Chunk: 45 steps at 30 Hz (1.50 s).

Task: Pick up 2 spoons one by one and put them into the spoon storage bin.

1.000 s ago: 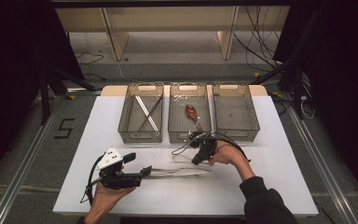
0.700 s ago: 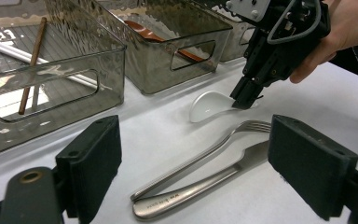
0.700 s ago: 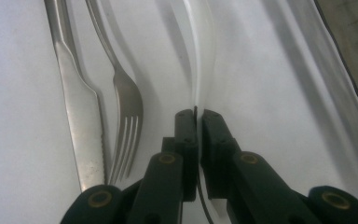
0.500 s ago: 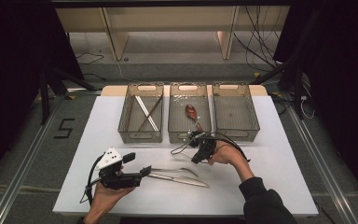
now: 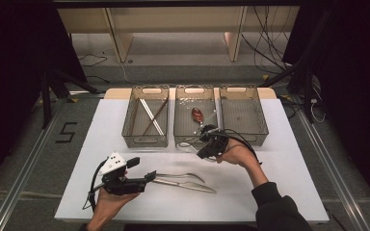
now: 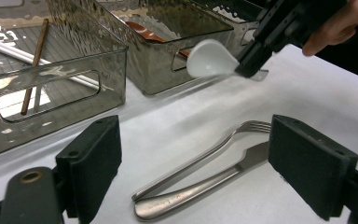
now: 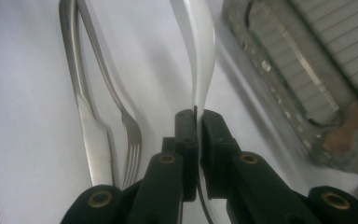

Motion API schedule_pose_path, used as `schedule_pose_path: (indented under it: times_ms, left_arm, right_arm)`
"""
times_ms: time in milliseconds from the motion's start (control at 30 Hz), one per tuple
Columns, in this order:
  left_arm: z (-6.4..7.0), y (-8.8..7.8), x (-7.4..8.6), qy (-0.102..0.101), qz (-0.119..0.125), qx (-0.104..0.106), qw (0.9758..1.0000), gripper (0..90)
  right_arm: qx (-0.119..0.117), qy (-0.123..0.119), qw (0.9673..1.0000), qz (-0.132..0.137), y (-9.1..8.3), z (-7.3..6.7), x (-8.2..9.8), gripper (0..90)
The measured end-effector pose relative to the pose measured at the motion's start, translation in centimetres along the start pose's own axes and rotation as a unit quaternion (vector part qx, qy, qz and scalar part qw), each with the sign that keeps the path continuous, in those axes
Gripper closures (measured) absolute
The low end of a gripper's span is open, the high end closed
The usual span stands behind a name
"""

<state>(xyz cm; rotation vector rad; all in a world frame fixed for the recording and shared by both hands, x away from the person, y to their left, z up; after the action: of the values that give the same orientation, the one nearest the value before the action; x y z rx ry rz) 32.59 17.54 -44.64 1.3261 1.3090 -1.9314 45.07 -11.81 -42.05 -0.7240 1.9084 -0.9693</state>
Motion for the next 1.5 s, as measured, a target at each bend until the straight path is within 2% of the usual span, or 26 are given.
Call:
schedule_pose_path:
  times_ms: [167,400,600,800,1067,1500]
  left_arm:
    - [0.0,0.0,0.0,0.000,0.001,0.000,1.0000,17.3]
    - [0.0,0.0,0.0,0.000,0.000,0.000,1.0000,17.3]
    - [0.0,0.0,0.0,0.000,0.000,0.000,1.0000,17.3]
    - [0.0,0.0,0.0,-0.001,0.001,0.000,1.0000,17.3]
    - [-0.1,0.0,0.0,0.000,0.000,0.000,1.0000,17.3]
    - [-0.1,0.0,0.0,-0.001,0.001,0.001,1.0000,17.3]
  right_arm:
    - [0.012,0.008,0.9992,0.036,-1.3,-0.2,-0.7,86.6]
    - [0.028,0.003,0.9981,0.054,-2.3,-0.2,-1.6,86.6]
    - [0.039,0.009,0.9967,0.071,-2.9,-0.1,-2.2,86.6]
    - [0.054,0.025,0.9936,0.096,-3.7,0.5,-2.7,86.6]
    - [0.081,0.047,0.9875,0.127,-4.6,1.5,-3.7,86.5]
    - [0.110,0.086,0.9805,0.138,-4.5,3.8,-4.6,86.5]
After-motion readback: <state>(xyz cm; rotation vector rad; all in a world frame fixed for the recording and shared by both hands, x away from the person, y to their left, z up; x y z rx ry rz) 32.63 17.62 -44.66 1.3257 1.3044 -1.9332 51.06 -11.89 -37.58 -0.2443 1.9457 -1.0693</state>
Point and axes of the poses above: each handheld gripper's, and its own axes: y roughly forward along the jaws, x roughly out of its underside, z roughly to its right, the point moved 1 cm from there along y, roughly forward along the jaws, and after that the axes turned 15 degrees about -x, right-handed, at the moved point
